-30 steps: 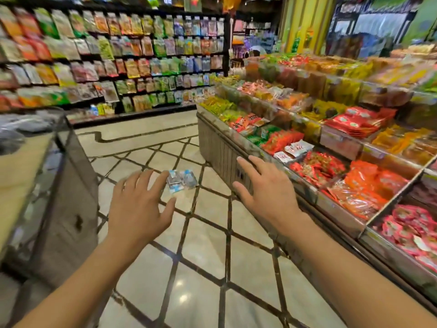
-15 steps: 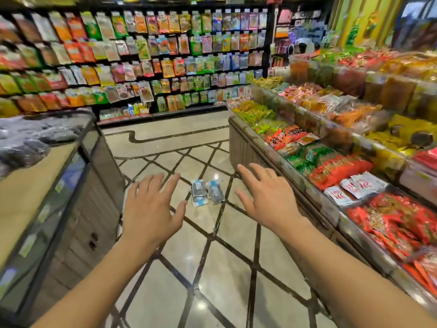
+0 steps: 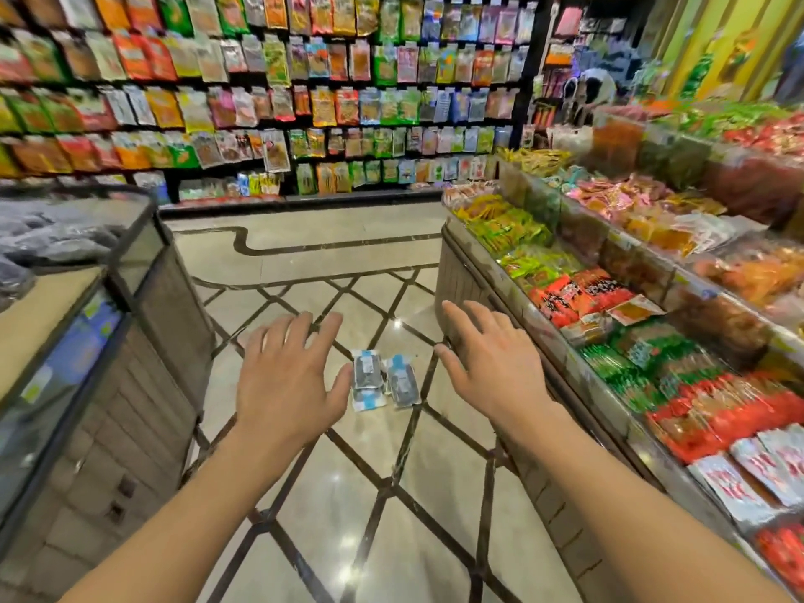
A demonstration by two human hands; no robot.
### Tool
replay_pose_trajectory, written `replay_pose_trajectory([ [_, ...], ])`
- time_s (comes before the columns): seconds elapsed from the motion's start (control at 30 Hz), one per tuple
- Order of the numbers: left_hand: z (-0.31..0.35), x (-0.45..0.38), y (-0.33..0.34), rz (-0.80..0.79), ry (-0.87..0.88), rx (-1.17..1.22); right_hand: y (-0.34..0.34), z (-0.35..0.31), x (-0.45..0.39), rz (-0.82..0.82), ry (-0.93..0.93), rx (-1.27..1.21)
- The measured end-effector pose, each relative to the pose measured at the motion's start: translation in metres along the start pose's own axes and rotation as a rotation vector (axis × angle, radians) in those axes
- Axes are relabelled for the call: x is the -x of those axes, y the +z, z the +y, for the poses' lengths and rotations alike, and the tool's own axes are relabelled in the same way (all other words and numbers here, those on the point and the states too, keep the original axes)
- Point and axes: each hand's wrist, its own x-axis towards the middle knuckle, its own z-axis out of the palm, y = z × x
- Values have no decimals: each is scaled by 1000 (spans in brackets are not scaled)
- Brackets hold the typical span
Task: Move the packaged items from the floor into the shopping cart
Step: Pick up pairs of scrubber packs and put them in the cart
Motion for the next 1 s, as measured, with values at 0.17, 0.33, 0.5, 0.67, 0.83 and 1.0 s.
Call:
replay_pose_trajectory([
  [0.17,-36,-92,37,-26,-12,4,42,5,-99,27,-12,-1],
  [0.33,-59,-169,74,-51,-24,-11,75,21,-178,47,-2,22],
  [0.5,-69,-241,124,-103,-30,-36,119,46,-249,48,20,26],
  [0.67,-67,-323,184,-127,-43,-46,172,77,-322,27,40,-5],
  [0.83,-54,-403,232,-118,-168,20,207,110,-393,56,67,-92],
  [1.0,-56,-463,267,-90,-199,64,239,138,-462,18,77,-123],
])
